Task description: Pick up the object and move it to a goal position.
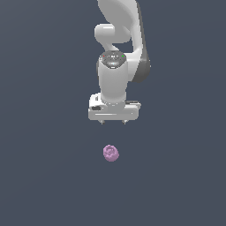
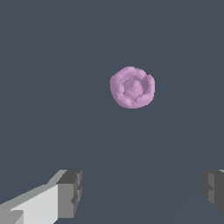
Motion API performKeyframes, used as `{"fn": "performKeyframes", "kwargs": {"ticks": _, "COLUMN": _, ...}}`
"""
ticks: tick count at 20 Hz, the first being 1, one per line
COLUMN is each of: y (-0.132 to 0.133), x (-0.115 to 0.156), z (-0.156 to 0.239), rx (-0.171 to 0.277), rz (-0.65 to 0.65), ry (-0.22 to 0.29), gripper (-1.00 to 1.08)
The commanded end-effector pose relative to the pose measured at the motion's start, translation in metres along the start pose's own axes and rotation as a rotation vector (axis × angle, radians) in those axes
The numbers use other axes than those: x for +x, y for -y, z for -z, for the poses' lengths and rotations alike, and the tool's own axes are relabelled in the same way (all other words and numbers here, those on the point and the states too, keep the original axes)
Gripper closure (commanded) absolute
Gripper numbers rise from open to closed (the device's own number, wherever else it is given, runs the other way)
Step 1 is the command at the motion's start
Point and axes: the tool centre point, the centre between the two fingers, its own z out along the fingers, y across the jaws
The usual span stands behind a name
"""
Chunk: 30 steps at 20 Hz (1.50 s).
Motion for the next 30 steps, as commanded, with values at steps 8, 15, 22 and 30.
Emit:
{"fn": "performKeyframes", "kwargs": {"ticks": 8, "y": 0.028, "x": 0.006, "z": 0.010, "rx": -0.006, "rz": 0.076, "ry": -0.016, "gripper": -0.92}}
{"fn": "performKeyframes", "kwargs": {"ticks": 15, "y": 0.030, "x": 0.007, "z": 0.010, "rx": -0.007, "rz": 0.090, "ry": -0.017, "gripper": -0.92}}
{"fn": "performKeyframes", "kwargs": {"ticks": 22, "y": 0.029, "x": 0.013, "z": 0.006, "rx": -0.009, "rz": 0.157, "ry": -0.013, "gripper": -0.92}}
{"fn": "performKeyframes", "kwargs": {"ticks": 30, "y": 0.024, "x": 0.027, "z": -0.004, "rx": -0.012, "rz": 0.307, "ry": -0.003, "gripper": -0.92}}
